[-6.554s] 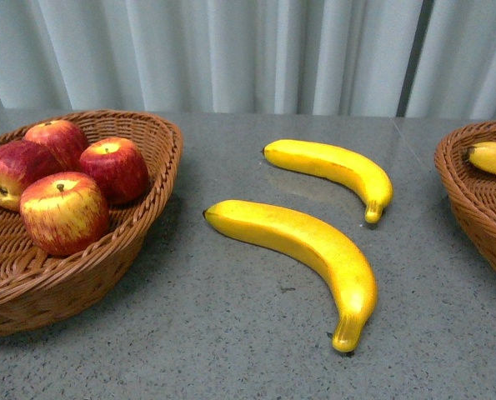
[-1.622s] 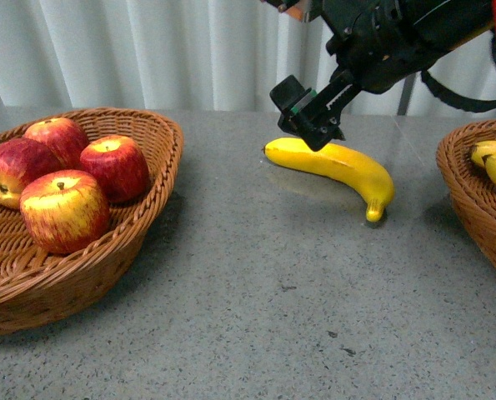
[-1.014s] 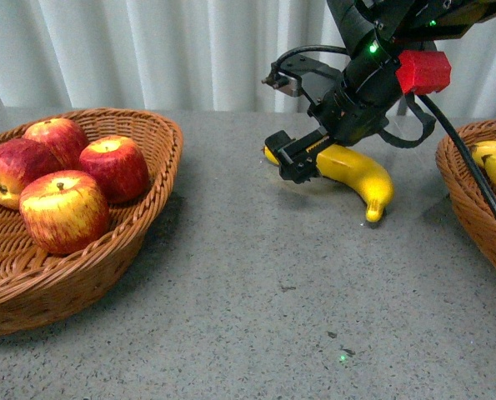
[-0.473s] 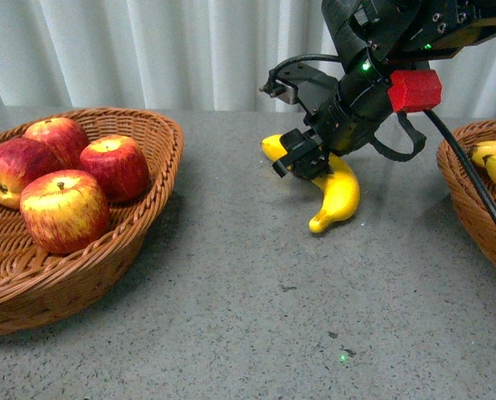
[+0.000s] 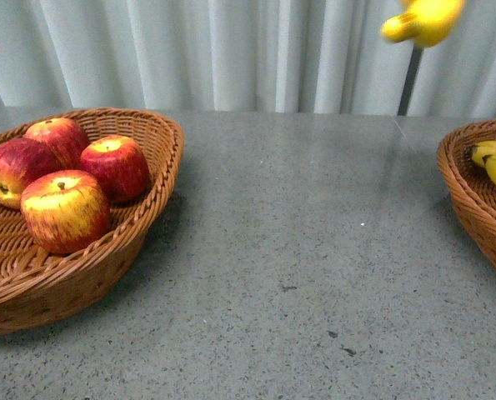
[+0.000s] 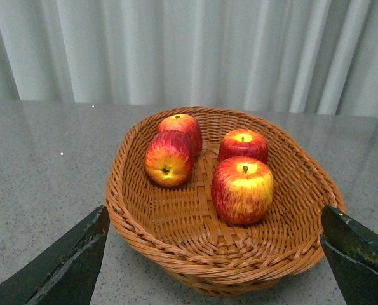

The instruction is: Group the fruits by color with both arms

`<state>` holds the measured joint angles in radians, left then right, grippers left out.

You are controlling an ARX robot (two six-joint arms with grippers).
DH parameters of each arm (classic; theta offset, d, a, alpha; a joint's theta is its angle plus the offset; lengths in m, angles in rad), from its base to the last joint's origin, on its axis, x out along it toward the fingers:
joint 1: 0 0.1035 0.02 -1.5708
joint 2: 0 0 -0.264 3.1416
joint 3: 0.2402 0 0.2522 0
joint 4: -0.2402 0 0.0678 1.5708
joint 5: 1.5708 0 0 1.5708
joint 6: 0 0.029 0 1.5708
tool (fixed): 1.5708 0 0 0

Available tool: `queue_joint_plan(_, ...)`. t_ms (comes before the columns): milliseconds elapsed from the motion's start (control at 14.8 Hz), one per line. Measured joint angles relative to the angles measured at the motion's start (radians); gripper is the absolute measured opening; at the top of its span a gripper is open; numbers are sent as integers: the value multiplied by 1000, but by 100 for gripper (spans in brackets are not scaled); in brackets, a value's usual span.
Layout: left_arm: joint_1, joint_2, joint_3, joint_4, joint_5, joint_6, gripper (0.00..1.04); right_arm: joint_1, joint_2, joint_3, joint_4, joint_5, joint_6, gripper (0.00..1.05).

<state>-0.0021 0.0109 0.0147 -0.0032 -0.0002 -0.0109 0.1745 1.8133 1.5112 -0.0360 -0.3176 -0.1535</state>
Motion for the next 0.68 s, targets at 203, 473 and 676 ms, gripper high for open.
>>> queue_joint_plan(203, 0, 0, 0, 0, 0, 0, 98, -176, -182, -249, -19, 12, -49, 35)
queue_joint_plan(473, 0, 0, 0, 0, 0, 0, 98, -310, -278, -479, -41, -1, -191, 35)
queue_joint_plan(676, 0, 0, 0, 0, 0, 0, 98, -345, -280, -563, -29, -1, -235, 43)
